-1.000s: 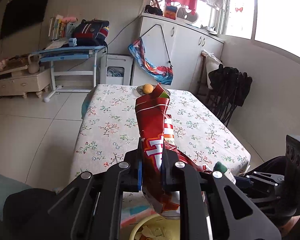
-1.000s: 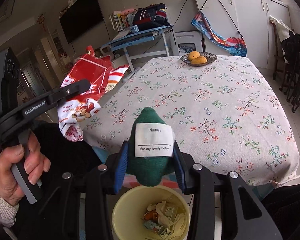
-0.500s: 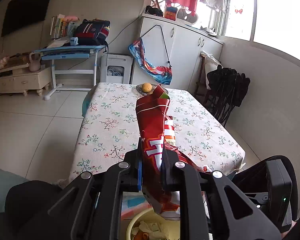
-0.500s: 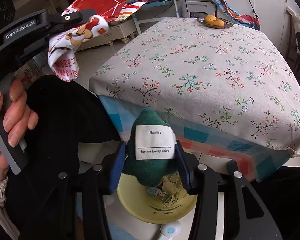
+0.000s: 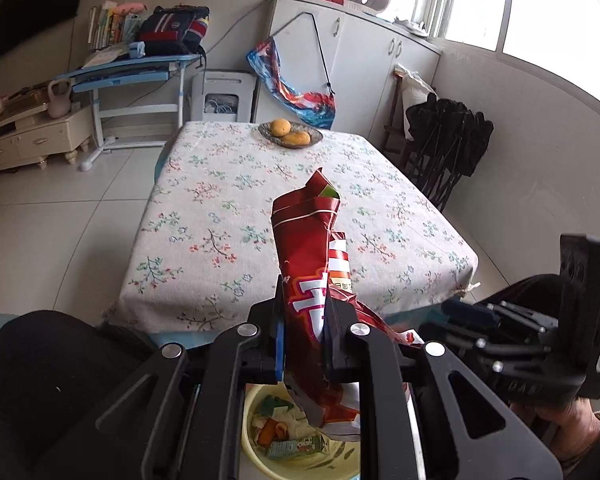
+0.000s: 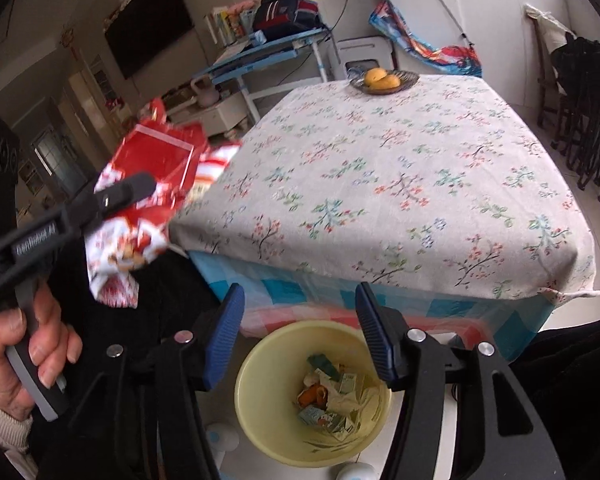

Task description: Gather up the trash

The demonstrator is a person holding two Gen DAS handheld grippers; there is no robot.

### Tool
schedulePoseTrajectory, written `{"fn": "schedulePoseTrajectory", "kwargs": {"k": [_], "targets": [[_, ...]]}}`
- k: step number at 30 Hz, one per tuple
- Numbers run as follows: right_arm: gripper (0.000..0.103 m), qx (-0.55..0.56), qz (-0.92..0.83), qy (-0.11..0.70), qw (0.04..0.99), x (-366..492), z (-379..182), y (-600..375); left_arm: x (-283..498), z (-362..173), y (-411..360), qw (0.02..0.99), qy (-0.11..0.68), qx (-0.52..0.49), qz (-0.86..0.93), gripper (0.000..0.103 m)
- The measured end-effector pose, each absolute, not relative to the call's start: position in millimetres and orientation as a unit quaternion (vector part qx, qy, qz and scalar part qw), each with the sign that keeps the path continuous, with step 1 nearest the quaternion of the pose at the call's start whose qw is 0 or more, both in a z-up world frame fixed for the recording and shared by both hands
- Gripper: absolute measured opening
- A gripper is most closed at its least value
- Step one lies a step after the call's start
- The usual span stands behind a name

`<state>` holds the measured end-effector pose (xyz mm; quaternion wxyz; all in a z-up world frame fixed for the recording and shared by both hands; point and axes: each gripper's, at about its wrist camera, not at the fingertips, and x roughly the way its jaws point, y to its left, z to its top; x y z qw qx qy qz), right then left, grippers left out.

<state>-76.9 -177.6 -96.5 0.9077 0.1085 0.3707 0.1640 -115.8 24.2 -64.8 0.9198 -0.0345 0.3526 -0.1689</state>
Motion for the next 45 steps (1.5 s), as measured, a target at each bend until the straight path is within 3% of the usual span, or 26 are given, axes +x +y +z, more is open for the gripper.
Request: {"fn": "schedulePoseTrajectory", "kwargs": {"k": [4,15,18,20,22,24,28,31,38,45], "targets": [[0.064,0.134,0.128,0.324,0.928,-82.7,-82.2,-198.1,-118.3,-78.7,5.5,0.893,0.407,-0.01,-0.189,0.013],[0.064,0.163,0.112,0.308,0.931,-85.2,-80.8,-212.3,-126.4,-124.4,-22.6,0.835,0.507,0.033,-0.21,0.016],[0.064,0.165,0.11,0.309,0.93,-85.0,-81.2,-212.7,-127.1,-131.5,-24.7,0.826,0.521,0.038,-0.209,0.027],[0.065,0.164,0.109,0.309,0.93,-85.2,-81.4,-213.2,-126.8,-133.4,-24.1,0.825,0.524,0.038,-0.206,0.045],[0.066,0.164,0.109,0.31,0.93,-85.1,-80.9,-213.5,-125.6,-132.5,-22.7,0.828,0.522,0.038,-0.2,0.051],[0.066,0.162,0.108,0.31,0.931,-85.4,-80.5,-213.4,-123.9,-129.2,-19.8,0.834,0.516,0.036,-0.192,0.057],[0.07,0.145,0.096,0.298,0.938,-88.8,-75.6,-210.8,-124.2,-106.3,-10.2,0.872,0.461,0.032,-0.161,0.082],[0.074,0.119,0.083,0.28,0.949,-93.3,-69.6,-206.5,-126.2,-79.9,-0.5,0.908,0.4,0.035,-0.123,0.094],[0.084,0.06,0.049,0.22,0.972,-105.6,-50.5,-198.1,-122.9,-42.1,20.8,0.946,0.316,0.059,-0.042,0.096],[0.087,0.024,0.029,0.17,0.985,-108.0,-30.9,-197.7,-127.3,-22.7,38.9,0.961,0.271,0.045,-0.027,0.096]]}}
